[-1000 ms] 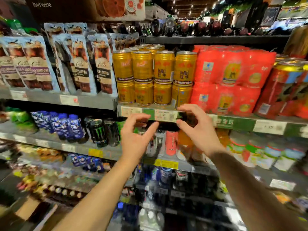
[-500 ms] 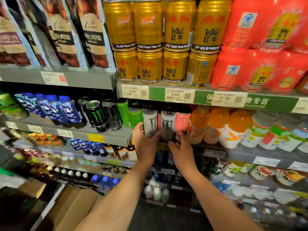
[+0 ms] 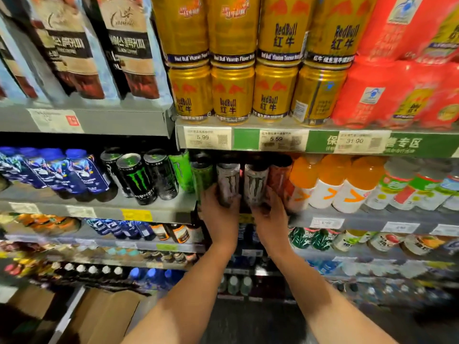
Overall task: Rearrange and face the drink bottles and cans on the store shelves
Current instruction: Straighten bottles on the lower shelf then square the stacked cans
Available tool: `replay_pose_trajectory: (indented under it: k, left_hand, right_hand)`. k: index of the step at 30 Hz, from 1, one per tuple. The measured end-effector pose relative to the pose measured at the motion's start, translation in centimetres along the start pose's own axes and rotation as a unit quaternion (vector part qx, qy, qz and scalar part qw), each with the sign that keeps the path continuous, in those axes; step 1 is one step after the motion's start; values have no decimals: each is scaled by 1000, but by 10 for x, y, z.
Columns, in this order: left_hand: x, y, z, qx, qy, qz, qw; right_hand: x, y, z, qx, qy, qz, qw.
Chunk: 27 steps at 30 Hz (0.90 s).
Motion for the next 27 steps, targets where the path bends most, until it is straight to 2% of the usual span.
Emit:
replay_pose_trajectory:
  k: [3,7,12,15,22,27]
  left_hand:
    - [0,-2,3,23,-6,15,1000]
    - [0,-2,1,-28,19,25,999]
    - [2,-1,4,-1,27,50,998]
    - [7,-1,14,-31,51,67,996]
    - [9,0,8,-10,29,82,996]
    - [7,6,0,1,-10,85,996]
  right_hand:
    - [2,3,0,-10,8,9,1000]
    - [0,6,4,-13,19,11,1000]
    - [1,4,-2,19,10,15,1000]
    - [-1,2,-4,31,4,23,999]
    - [2,17,-11,24,-5,-61,998]
    - [-2,18,-3,7,21,-62,998]
Point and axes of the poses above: each hand's wrist, its own x-axis away from the middle knuckle, its own y-axis out of the palm, z = x × y, the point moved 10 cm from there along -x, towards the middle knuckle, and after that the axes turned 4 degrees about x, right-handed, at the moved point
